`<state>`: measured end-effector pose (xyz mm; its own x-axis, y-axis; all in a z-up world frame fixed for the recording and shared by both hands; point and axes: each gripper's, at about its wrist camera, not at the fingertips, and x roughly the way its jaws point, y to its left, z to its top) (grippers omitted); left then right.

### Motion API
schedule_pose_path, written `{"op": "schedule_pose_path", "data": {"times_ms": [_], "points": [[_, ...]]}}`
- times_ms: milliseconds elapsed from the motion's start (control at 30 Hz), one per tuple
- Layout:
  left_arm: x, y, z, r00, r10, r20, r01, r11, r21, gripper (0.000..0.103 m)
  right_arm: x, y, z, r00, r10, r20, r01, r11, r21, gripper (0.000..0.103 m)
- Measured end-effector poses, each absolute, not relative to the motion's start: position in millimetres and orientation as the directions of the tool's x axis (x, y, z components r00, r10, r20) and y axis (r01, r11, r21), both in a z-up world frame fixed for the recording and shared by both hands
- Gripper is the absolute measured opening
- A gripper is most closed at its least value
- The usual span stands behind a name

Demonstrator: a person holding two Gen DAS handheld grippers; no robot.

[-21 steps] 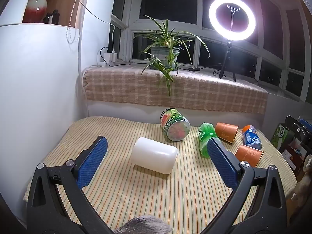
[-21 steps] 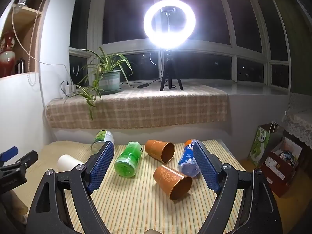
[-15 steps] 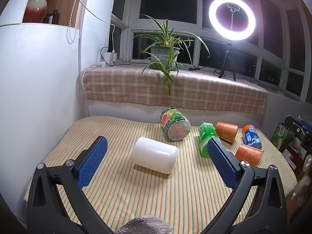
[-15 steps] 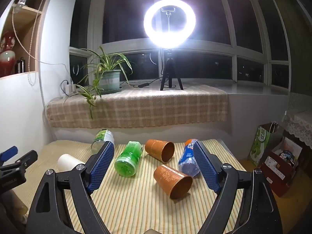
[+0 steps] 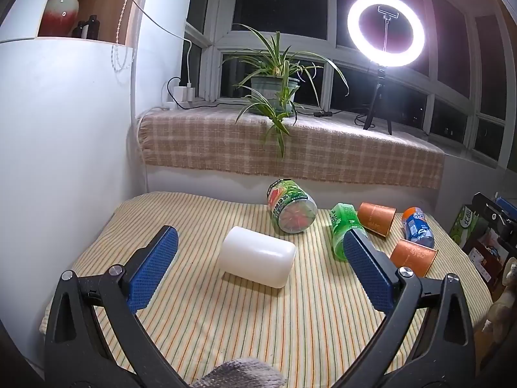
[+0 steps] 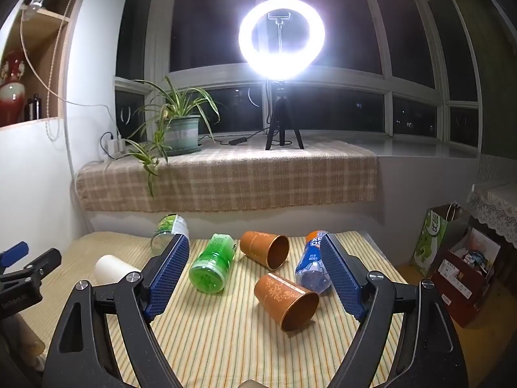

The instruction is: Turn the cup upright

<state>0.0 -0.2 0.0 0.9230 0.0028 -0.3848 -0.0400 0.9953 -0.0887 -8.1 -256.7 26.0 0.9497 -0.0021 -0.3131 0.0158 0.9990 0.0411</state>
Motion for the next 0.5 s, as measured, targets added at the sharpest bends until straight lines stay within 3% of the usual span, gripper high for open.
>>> {"op": "schedule_pose_path", "data": {"times_ms": [500], "points": [[-0.1,-0.2,-0.1,0.921,0.002,-0.389,-0.039,0.995,-0.088,0.103,-8.9,-257.1,24.3,0.948,-0.001,-0.318,0.014,0.999,0.036,0.083]]}}
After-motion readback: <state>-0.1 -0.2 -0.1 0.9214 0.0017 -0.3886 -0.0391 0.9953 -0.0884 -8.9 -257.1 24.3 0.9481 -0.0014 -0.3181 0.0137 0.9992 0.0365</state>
